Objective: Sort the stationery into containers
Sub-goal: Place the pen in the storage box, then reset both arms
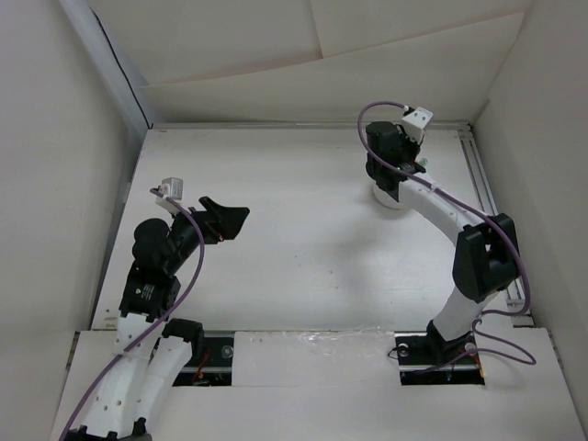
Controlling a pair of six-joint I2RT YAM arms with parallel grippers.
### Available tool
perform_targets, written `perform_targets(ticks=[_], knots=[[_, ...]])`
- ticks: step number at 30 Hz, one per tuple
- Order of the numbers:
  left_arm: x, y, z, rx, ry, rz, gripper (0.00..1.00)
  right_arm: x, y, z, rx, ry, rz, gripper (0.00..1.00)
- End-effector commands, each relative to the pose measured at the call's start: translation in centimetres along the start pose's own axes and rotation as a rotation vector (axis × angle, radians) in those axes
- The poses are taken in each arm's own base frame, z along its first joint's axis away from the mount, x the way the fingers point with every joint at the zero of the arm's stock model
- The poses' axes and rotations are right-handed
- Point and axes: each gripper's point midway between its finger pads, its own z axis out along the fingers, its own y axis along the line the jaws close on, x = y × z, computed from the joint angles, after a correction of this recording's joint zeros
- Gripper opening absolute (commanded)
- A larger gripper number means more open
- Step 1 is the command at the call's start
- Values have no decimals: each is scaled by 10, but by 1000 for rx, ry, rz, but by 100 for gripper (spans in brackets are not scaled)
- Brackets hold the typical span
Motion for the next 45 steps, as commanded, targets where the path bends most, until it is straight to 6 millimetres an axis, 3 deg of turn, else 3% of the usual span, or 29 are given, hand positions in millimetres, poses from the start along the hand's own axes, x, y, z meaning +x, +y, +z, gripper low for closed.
perform_targets(ticks=[1,11,16,24,27,31,34,35,38,40,45], knots=[[-3,-2,2,15,-15,4,100,-24,-9,4,58,-40,70,0],[-4,-2,3,15,-15,4,100,-2,2,2,45,-22,51,0],[-2,0,3,10,-8,1,100,9,11,-3,37,-18,22,6],[-2,0,3,10,-8,1,100,10,20,-13,8,-20,27,40],[0,1,5,5,-1,-1,100,7,18,-14,7,-23,35,46],[-1,-2,5,19,-2,-8,100,-10,19,-27,-31,-34,66,64],[0,-1,6,19,-3,-7,100,-20,29,-46,-114,-32,85,75],[0,-1,6,19,-3,-7,100,-30,29,-53,-145,-36,110,86],[-2,-2,5,20,-3,-7,100,-41,46,-84,-314,-14,122,100],[-3,-1,5,10,-10,-7,100,-42,67,-113,-482,15,126,100],[-3,-1,6,4,-4,-10,100,-30,86,-185,-792,80,105,100]])
